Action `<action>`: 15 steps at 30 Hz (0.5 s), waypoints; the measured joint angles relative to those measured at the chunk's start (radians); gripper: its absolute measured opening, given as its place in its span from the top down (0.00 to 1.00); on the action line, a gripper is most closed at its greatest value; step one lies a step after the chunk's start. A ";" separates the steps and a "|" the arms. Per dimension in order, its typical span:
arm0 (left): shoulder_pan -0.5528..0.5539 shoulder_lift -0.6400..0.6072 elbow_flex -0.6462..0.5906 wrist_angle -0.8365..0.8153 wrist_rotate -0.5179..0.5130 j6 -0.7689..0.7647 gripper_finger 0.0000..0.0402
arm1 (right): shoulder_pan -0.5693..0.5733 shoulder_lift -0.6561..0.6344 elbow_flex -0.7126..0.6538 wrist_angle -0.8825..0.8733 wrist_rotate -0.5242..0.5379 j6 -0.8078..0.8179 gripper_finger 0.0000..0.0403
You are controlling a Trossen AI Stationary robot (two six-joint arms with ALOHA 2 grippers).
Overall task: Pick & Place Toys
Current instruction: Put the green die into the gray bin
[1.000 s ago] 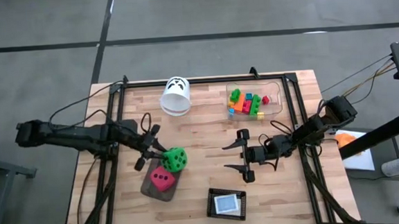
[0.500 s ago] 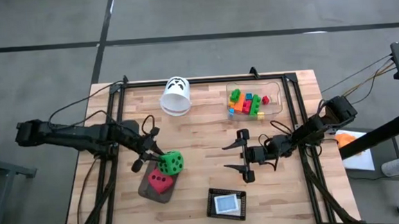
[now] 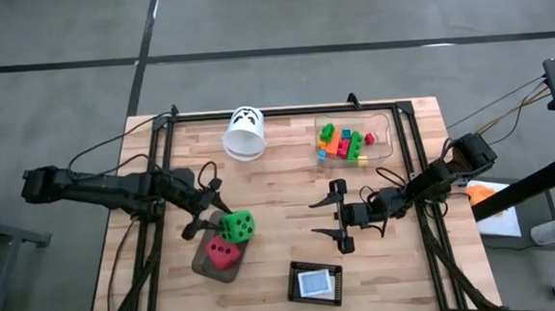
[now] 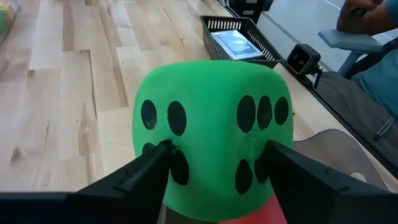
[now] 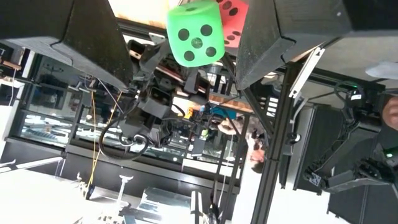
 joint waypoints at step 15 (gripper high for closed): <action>-0.001 -0.023 0.001 -0.004 0.020 0.019 0.31 | 0.000 0.000 0.000 0.000 0.000 0.000 0.32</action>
